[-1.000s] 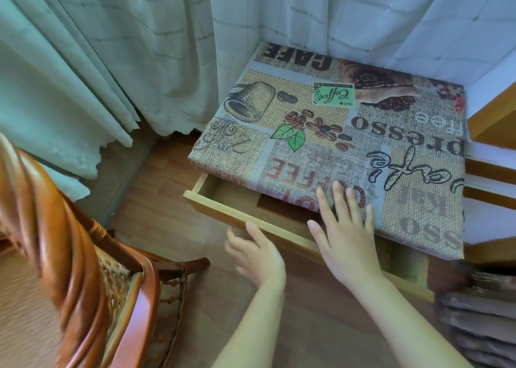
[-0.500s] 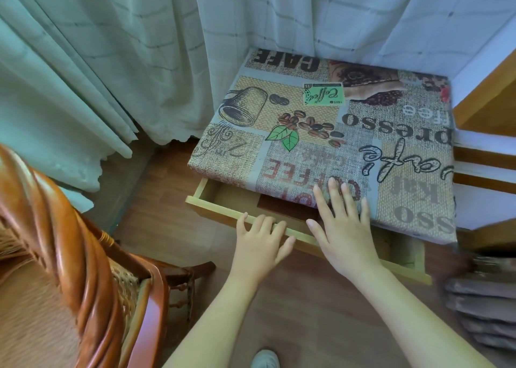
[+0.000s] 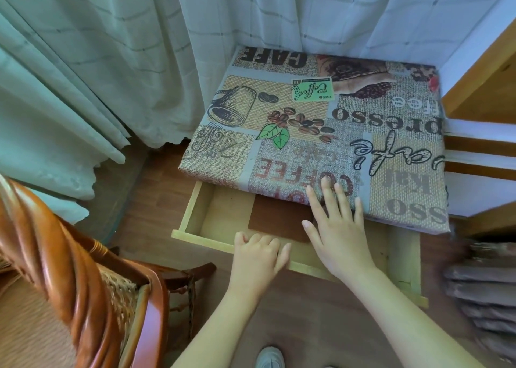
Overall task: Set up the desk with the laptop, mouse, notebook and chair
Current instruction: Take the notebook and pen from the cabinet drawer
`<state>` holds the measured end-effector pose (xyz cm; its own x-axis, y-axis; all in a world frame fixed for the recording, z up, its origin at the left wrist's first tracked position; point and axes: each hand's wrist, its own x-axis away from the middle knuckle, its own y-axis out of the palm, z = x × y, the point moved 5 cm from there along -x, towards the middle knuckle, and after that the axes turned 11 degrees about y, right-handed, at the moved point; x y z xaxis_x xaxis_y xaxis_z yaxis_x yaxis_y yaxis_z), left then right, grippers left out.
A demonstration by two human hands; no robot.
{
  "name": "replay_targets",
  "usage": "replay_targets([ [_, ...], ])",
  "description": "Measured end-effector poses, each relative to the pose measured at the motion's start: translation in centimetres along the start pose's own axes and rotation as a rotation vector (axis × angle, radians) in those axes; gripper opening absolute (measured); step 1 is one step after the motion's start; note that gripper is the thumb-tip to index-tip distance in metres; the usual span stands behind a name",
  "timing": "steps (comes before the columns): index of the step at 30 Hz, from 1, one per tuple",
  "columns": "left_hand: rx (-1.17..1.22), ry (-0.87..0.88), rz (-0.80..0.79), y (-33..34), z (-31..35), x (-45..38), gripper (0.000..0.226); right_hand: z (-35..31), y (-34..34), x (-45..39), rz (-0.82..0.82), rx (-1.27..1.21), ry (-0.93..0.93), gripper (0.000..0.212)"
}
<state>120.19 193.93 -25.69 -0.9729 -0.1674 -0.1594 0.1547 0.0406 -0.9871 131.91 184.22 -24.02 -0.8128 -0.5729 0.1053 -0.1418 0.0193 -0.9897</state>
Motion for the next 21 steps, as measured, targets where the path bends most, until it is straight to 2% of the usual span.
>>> replay_targets([
  [10,0.038,0.024,-0.280,2.9,0.2,0.4,0.051,0.1,0.3,0.3,0.034,-0.022,0.010,0.060],
  [15,0.099,-0.050,-0.489,3.4,-0.9,-1.1,0.034,-0.1,0.2,0.8,0.062,-0.106,0.019,0.061],
  [19,0.132,-0.102,-0.547,5.0,-2.1,-1.2,0.030,0.3,1.0,3.3,0.149,-0.258,-0.023,0.051],
  [21,0.192,-0.148,-0.479,5.3,-2.8,-1.4,0.034,0.9,2.7,4.7,0.126,-0.290,0.006,0.046],
])
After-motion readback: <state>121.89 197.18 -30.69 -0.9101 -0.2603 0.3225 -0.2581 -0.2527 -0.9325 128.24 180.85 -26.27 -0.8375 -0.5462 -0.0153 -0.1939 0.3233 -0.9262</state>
